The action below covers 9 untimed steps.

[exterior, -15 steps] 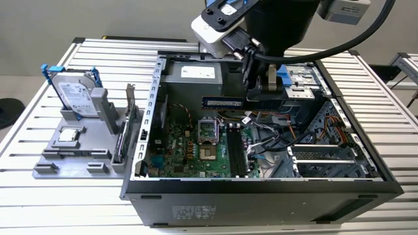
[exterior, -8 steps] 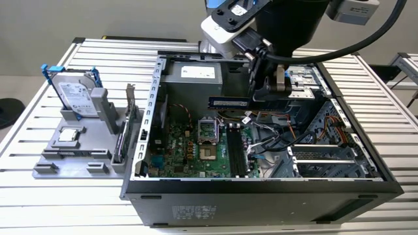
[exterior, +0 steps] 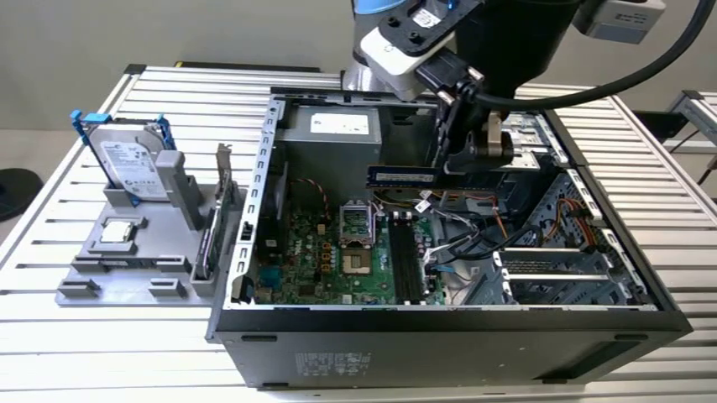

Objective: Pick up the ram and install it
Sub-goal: 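Pick up the ram and move it above insertion slot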

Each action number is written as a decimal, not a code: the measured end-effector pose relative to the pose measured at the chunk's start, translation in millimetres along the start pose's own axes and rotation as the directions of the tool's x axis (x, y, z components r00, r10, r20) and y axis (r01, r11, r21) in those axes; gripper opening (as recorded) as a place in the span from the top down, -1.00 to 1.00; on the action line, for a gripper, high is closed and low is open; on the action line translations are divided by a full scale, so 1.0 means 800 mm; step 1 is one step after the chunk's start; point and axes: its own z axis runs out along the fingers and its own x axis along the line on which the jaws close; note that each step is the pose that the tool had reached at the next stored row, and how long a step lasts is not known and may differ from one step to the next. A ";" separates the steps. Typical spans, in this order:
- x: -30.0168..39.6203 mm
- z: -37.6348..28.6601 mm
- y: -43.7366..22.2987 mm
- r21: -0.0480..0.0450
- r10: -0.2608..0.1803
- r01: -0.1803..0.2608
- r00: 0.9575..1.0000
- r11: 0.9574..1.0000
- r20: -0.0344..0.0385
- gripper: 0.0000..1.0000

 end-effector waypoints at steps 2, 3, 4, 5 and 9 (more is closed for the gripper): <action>0.0001 0.0000 0.0029 0.000 0.000 0.000 1.000 1.000 0.000 1.00; 0.0001 0.0000 0.0045 0.000 0.000 0.000 1.000 1.000 0.000 1.00; 0.0002 -0.0001 0.0058 0.000 0.000 0.000 1.000 1.000 0.000 1.00; 0.0002 -0.0001 0.0072 0.000 0.000 0.000 1.000 1.000 0.000 1.00; 0.0003 -0.0001 0.0111 0.000 0.000 0.000 1.000 1.000 0.000 1.00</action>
